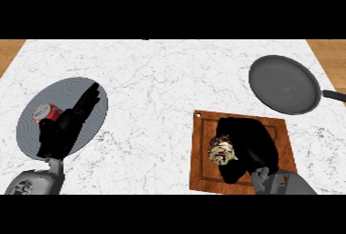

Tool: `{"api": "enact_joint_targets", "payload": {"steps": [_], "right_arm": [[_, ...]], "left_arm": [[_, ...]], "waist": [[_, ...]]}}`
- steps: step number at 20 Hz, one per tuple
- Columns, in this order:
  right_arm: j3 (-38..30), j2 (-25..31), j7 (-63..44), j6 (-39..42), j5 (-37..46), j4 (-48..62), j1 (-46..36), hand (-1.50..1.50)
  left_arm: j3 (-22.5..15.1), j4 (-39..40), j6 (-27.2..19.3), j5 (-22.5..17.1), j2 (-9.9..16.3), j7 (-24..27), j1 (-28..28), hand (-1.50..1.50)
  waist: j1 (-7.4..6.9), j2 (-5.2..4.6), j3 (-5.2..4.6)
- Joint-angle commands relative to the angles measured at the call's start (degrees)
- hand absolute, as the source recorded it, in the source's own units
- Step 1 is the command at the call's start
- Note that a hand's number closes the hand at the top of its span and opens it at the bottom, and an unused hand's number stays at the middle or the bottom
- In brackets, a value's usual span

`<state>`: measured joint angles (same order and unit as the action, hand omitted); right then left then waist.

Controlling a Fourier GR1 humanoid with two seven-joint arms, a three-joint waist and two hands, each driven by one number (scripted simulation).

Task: Pick the cupcake from the cutting board and place it in the pan

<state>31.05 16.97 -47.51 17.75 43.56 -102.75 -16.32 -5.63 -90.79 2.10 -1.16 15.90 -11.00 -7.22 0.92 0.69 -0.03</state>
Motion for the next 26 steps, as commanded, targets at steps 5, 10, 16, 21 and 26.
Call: {"api": "enact_joint_targets", "payload": {"steps": [5,10,16,21,26], "right_arm": [[7.56,-1.51,-5.72,-12.47,20.95,-15.64,-0.31,1.5],[3.82,-2.84,-6.01,-15.14,24.6,-17.03,2.91,1.5],[-6.68,-3.11,4.43,-29.43,17.1,-9.12,6.56,1.5],[-17.03,-3.01,12.92,-32.1,9.4,1.23,1.08,1.5],[-26.01,3.15,26.02,-36.78,3.7,14.6,-0.58,1.5]], "left_arm": [[0.16,-0.49,0.86,0.03,0.0,1.01,0.8,0.0],[0.37,-0.97,0.54,0.77,-1.62,0.15,0.38,0.0],[0.69,-1.45,1.05,1.95,-1.43,0.47,-0.18,0.0],[0.5,-3.05,1.49,2.27,-2.5,-2.68,-1.37,0.0],[2.0,-1.02,3.26,2.27,-0.86,-1.8,-2.71,0.0]], "waist": [[-0.11,-0.25,0.0],[-0.7,-0.6,0.03],[-1.08,-0.81,0.09],[-1.22,-0.78,0.06],[-1.37,-0.89,0.09]]}}
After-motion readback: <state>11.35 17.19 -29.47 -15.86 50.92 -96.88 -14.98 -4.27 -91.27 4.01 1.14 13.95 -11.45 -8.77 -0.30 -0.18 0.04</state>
